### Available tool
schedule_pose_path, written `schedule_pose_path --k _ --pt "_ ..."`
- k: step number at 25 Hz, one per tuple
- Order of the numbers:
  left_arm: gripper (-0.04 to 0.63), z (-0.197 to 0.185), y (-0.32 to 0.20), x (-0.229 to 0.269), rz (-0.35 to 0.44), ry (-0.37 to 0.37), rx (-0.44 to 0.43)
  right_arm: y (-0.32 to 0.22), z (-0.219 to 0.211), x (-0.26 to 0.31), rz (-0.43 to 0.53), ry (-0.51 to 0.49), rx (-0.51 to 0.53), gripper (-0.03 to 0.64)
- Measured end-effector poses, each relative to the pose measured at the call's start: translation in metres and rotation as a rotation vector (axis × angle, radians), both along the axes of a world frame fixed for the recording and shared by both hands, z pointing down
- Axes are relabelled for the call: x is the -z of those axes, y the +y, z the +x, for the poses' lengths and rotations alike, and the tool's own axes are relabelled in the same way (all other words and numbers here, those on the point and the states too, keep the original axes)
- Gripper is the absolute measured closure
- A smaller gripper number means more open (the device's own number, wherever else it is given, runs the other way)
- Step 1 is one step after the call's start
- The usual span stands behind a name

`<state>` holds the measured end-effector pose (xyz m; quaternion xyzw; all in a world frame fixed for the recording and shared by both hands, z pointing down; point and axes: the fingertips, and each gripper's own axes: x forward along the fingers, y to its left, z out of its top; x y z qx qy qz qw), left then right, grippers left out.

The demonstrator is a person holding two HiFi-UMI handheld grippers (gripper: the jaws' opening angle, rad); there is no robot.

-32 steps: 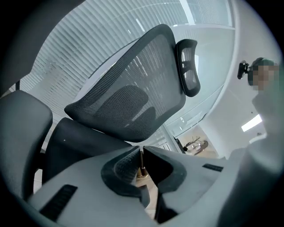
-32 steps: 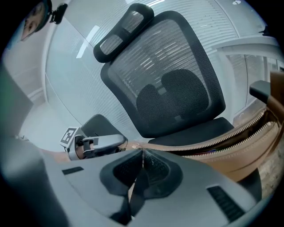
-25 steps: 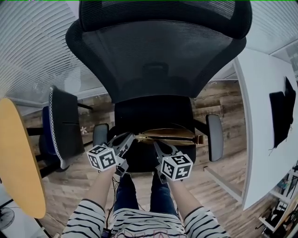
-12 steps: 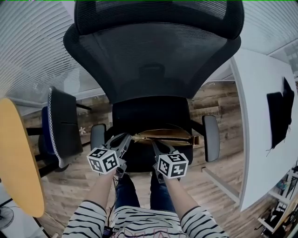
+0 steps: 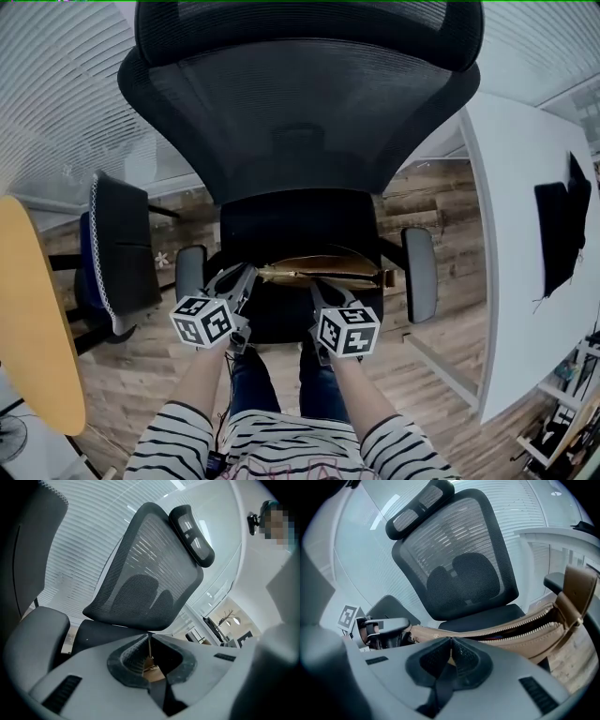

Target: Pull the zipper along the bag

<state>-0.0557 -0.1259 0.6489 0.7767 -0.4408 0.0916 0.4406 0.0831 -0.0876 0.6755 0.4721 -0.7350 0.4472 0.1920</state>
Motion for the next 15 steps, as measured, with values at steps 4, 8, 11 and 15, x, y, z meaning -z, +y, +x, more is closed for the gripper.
schedule_pose_path --k 4,8,11,15 --pt "0.554 0.0 -0.001 0.0 -0.004 -0.004 0.011 0.001 0.013 0.001 0.001 0.019 -0.002 0.581" --pt "0.554 0.0 -0.002 -0.001 -0.007 -0.01 0.027 0.001 0.027 0.003 0.003 0.04 -0.015 0.581" --pt "0.554 -0.001 -0.001 -0.002 -0.01 -0.015 0.036 0.003 0.039 0.002 -0.001 0.049 -0.027 0.581" --pt "0.554 -0.002 -0.001 -0.003 -0.016 -0.021 0.053 0.007 0.055 0.001 -0.007 0.069 -0.043 0.581"
